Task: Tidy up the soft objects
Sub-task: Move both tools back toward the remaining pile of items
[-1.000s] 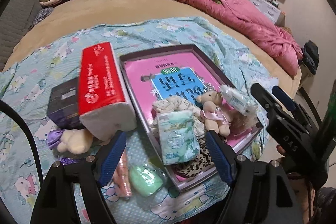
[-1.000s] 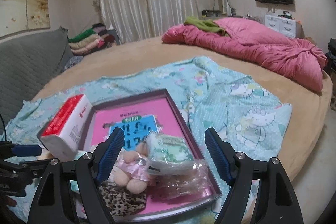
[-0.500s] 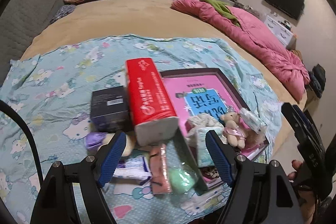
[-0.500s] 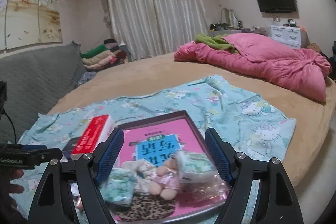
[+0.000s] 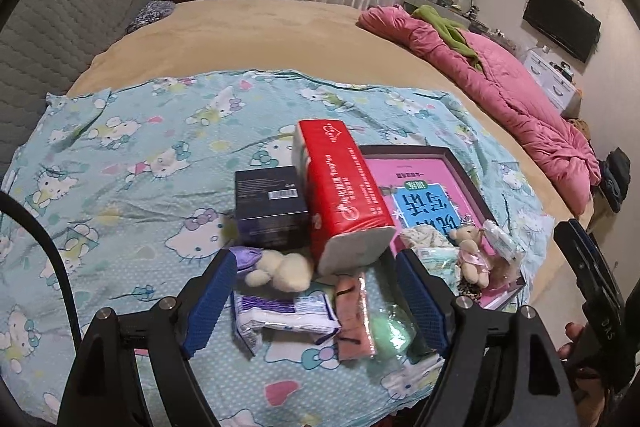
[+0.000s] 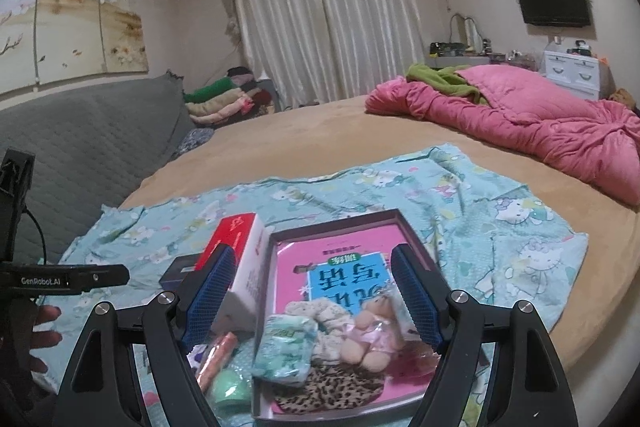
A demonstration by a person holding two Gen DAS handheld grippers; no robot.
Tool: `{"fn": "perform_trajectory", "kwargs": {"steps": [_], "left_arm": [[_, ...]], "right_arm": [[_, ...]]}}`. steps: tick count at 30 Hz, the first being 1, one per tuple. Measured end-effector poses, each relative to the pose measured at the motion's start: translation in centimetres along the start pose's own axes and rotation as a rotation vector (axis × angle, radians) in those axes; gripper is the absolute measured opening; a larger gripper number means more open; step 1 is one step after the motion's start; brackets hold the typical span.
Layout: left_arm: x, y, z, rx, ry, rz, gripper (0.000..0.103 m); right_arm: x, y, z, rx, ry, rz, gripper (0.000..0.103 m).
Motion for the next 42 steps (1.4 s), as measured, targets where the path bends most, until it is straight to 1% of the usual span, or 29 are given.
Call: {"fn": "perform_trajectory", "kwargs": {"steps": [9,14,18,23,31,35,37,42], "left_arm": [[1.9,0.7,0.3,0.002,-0.003,0.016,0.081],[2.4,1.3,0.1,0.029,0.011,0.0,0.081],[2.9,1.6,-0.1,0.027,-0.003,-0.011,0.081],[4.2,2.0,-0.5,0.037,0.015,0.017,0.081],[7.6,2.8,-1.9,0.056,-0.013,0.071,0.081],[8.7,3.4,-2.6,0.069,-0.007,0.092,0.081],[9.2,3.8,-3.1,0.08,-0.017,0.1,0.081],[9.7,4.5,-4.0,0.097,-0.022,0.108,0.081]], "right_arm": [[2.6,0.3,0.0,0.022,-0.023,0.051,0.081],[4.1,0.6,-0.1,0.034,-0.04,0.077,0.081],[5.2,1.0,-0.3,0.05,-0.054,0.102,0.081],[6.4,1.6,-0.5,0.066,-0.068,0.132,0.081],[8.1,3.3,-1.6,0.113,-0.096,0.174,0.081],[8.6,4.1,-2.2,0.135,-0.102,0.185,0.081],[9.0,4.5,-2.4,0.147,-0.105,0.2,0.081],[10.3,5.7,-3.0,0.17,-0.129,0.239,0.081]]}}
Point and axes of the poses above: each gripper's, at about its wrist camera, not at the fingertips, and z roughly against the way its jaws point, x to its left, y to its underside, the point moved 8 cm from there along -z, roughly the way its jaws point, and after that the axes turned 5 degrees about -x, right-handed, at the moved point
